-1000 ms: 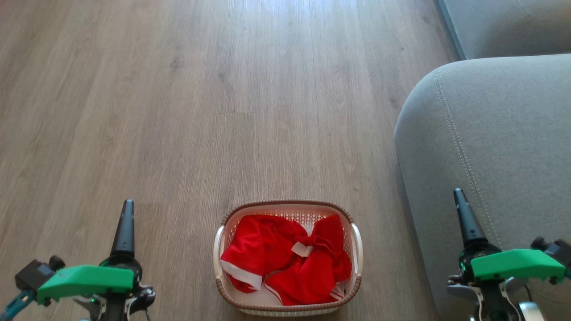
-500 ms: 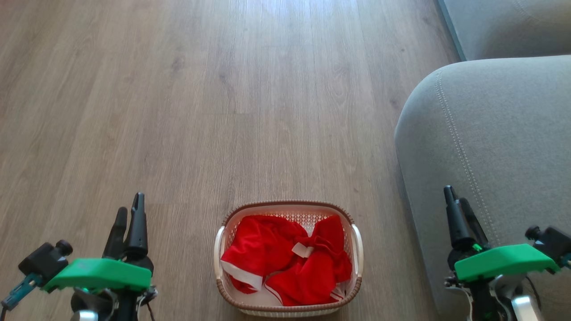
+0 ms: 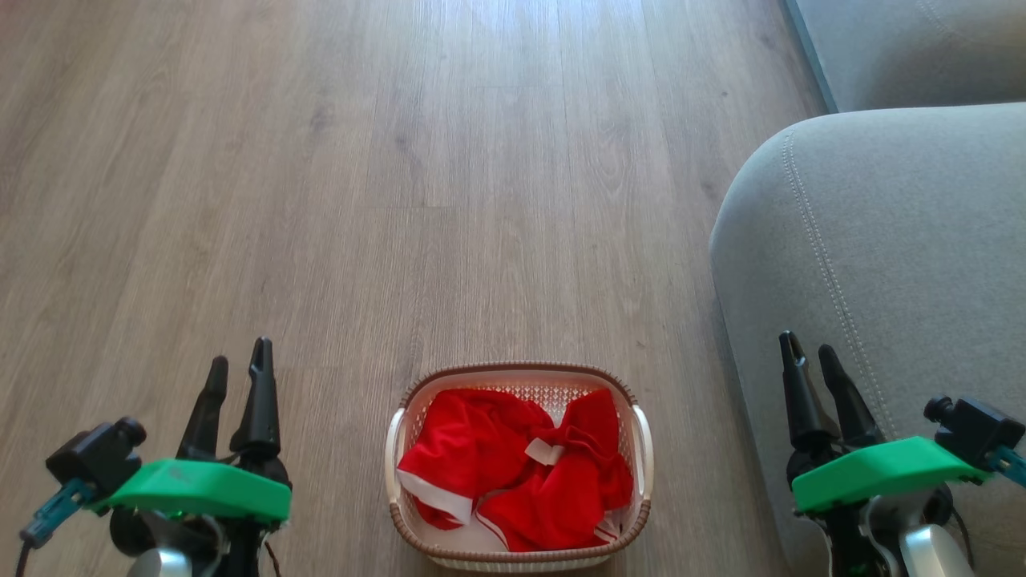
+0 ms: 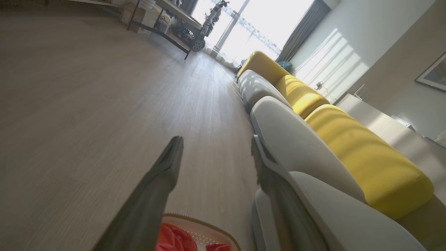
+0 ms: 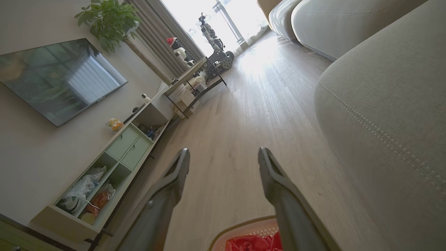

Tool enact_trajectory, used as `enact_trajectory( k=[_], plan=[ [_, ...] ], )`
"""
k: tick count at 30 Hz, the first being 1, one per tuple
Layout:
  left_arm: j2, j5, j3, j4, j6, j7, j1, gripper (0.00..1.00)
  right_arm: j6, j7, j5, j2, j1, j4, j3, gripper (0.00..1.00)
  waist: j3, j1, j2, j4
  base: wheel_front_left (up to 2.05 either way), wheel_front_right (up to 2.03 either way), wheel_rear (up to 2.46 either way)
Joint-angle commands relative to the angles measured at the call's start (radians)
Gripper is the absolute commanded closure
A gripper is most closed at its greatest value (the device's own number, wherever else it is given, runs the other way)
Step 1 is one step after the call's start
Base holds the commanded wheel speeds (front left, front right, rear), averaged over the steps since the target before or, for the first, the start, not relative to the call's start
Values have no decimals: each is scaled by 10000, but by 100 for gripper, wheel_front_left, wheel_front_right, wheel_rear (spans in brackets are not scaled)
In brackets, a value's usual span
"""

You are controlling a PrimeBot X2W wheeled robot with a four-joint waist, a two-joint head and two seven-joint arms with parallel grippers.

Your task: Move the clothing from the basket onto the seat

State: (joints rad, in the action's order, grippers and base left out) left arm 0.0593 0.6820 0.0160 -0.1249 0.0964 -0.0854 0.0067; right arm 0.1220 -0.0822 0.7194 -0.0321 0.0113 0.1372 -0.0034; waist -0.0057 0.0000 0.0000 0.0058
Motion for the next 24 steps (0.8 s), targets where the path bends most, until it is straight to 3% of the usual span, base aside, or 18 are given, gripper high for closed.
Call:
enact_trajectory(
  k=[1, 24],
  plan=[
    [230, -436, -115, 469, -12, -160, -415, 0, 52, -215, -399, -135, -414, -446, 211, 0, -7, 0, 0, -2, 0, 0, 0],
    [497, -3033, 277, 829, -129, -911, -357, 0, 68, -955, -3080, -110, -386, -639, 344, 0, -65, 0, 0, -39, 0, 0, 0]
  ],
)
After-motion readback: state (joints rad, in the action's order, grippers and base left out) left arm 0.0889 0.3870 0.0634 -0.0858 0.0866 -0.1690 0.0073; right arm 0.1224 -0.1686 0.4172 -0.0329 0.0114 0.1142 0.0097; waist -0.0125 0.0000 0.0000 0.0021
